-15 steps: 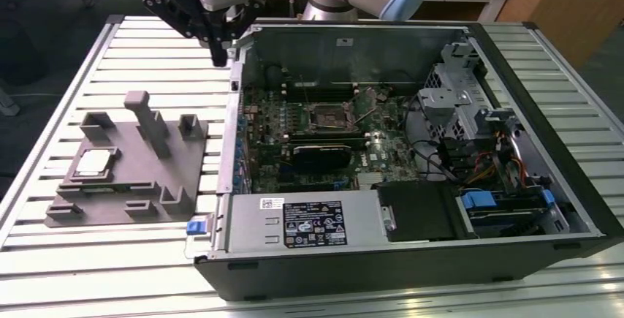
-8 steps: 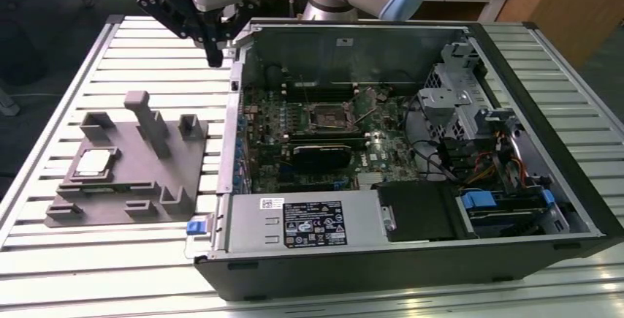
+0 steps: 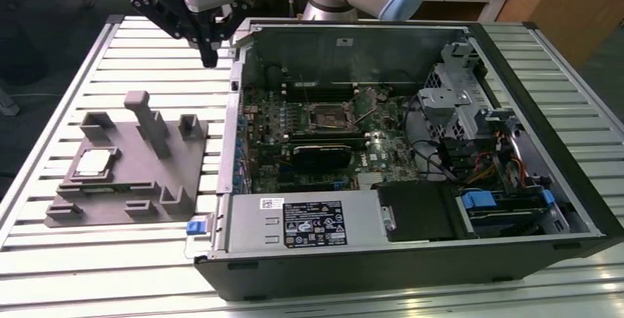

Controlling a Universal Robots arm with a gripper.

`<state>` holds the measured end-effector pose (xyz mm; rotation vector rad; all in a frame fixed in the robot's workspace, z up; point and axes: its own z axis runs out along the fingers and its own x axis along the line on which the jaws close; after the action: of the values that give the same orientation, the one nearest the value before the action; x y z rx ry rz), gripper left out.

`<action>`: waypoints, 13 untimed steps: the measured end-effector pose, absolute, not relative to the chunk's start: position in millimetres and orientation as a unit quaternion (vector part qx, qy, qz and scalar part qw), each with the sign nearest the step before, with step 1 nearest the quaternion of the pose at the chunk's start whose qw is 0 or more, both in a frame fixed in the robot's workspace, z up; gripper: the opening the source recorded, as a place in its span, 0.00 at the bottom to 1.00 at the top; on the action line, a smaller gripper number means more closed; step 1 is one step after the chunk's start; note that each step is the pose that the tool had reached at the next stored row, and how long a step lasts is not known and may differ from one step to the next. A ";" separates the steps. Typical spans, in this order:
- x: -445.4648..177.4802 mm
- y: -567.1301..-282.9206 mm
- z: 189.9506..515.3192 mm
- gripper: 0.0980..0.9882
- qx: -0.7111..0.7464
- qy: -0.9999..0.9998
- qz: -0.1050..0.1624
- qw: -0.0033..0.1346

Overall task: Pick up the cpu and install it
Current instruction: 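Reach for the cpu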

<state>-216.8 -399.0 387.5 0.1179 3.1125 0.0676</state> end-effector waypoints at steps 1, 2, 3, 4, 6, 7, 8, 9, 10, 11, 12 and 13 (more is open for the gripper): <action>-217.6 -398.9 387.4 0.01 0.038 0.999 0.022 0.013; -218.6 -398.9 387.3 0.01 0.038 0.999 0.022 0.013; -219.6 -398.9 387.3 0.01 0.038 0.999 0.022 0.013; -220.5 -398.9 387.2 0.01 0.038 0.999 0.022 0.013; -222.5 -398.9 387.0 0.01 0.038 0.999 0.022 0.013; -223.6 -398.9 387.0 0.01 0.038 0.999 0.022 0.013; -224.6 -398.9 386.9 0.01 0.038 0.999 0.022 0.013; -225.6 -398.9 386.9 0.01 0.038 0.999 0.022 0.013; -226.6 -398.9 386.8 0.01 0.038 0.999 0.022 0.013; -227.6 -398.9 386.7 0.01 0.038 0.999 0.022 0.013; -230.0 -398.9 386.6 0.01 0.038 0.999 0.022 0.013; -232.8 -398.9 386.4 0.01 0.038 0.999 0.022 0.013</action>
<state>-232.8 -398.9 386.4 0.1180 3.1124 0.0677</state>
